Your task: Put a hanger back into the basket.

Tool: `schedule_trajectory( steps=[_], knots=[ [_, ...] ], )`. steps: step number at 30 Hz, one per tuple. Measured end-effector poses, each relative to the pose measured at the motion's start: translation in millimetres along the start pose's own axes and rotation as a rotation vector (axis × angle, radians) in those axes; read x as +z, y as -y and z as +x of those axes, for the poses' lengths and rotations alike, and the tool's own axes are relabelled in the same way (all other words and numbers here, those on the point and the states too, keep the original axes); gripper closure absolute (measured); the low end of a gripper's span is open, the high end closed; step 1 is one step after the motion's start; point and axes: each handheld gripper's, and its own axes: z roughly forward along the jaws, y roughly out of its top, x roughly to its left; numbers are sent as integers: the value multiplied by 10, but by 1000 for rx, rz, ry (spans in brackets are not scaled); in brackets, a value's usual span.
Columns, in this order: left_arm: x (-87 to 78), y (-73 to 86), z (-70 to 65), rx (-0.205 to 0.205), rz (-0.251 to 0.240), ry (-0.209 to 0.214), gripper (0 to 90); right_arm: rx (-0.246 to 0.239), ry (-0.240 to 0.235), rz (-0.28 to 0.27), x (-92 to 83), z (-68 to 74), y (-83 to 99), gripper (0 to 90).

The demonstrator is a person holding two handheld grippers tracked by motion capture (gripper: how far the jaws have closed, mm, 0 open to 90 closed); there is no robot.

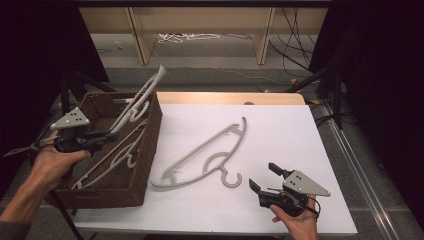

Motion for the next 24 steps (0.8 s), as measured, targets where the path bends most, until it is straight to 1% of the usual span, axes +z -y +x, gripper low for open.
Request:
schedule_trajectory(
  steps=[1, 2, 3, 4, 5, 6, 7, 8, 9, 11, 12, 13, 14, 15, 16, 17, 18, 19, 20, 21, 22, 23, 24],
  knots=[
    [-15, 36, 23, 3, 16, -7, 819, -5, 1, 11, -4, 0, 0, 189],
    [-21, 77, 46, -3, 14, -4, 820, -7, 5, 6, 0, 2, 1, 189],
    [-42, 111, 74, 2, 31, -5, 820, -8, 1, 11, -4, 0, -2, 189],
    [-32, 154, 79, -22, 5, -7, 820, -5, 5, 9, -1, -2, -1, 189],
    [-49, 184, 107, -13, 20, -8, 820, 6, 0, 5, 8, -2, 4, 189],
    [-60, 217, 121, -15, 25, -11, 820, 9, -2, 7, 9, -5, 6, 189],
    [-63, 249, 134, -21, 17, -9, 820, 4, 2, 8, 7, -10, 7, 189],
    [-84, 275, 156, -5, 32, -13, 820, 0, 6, 14, 2, -11, 6, 189],
    [-103, 299, 160, -8, 38, -21, 820, 1, 6, 14, 2, -10, 6, 189],
    [-132, 352, 179, -4, 42, -20, 819, 0, 4, 20, 0, -11, 5, 188],
    [-146, 380, 189, 9, 43, -21, 820, 2, 1, 22, 0, -9, 5, 189],
    [-163, 403, 192, 15, 49, -26, 819, 1, 1, 21, 1, -8, 5, 189],
    [-172, 434, 190, 21, 44, -37, 819, 2, 1, 21, 2, -9, 5, 189],
    [-179, 461, 176, 16, 50, -41, 819, 7, -4, -2, 22, -6, 12, 189],
    [-191, 486, 180, 31, 71, -34, 819, 9, -5, 0, 20, -6, 12, 189],
    [-187, 510, 166, 30, 71, -35, 819, 4, 0, 17, 3, -8, 5, 189],
    [-209, 516, 191, 80, 108, -21, 819, 8, -4, -1, 19, -5, 11, 189],
    [-193, 530, 187, 85, 94, -22, 819, 1, 5, 17, 3, -8, 5, 189],
    [-182, 535, 185, 88, 94, -25, 819, 1, 5, 18, 5, -6, 5, 189],
    [-164, 533, 168, 62, 95, -34, 819, 1, 6, 18, 5, -5, 6, 189],
    [-148, 547, 188, 92, 91, -32, 819, 1, 6, 18, 4, -4, 6, 189],
    [-136, 544, 179, 76, 103, -35, 819, 0, 6, 16, 4, -5, 5, 189],
    [-127, 546, 182, 77, 120, -40, 819, -1, 4, 17, 2, -6, 4, 189]
  ],
)
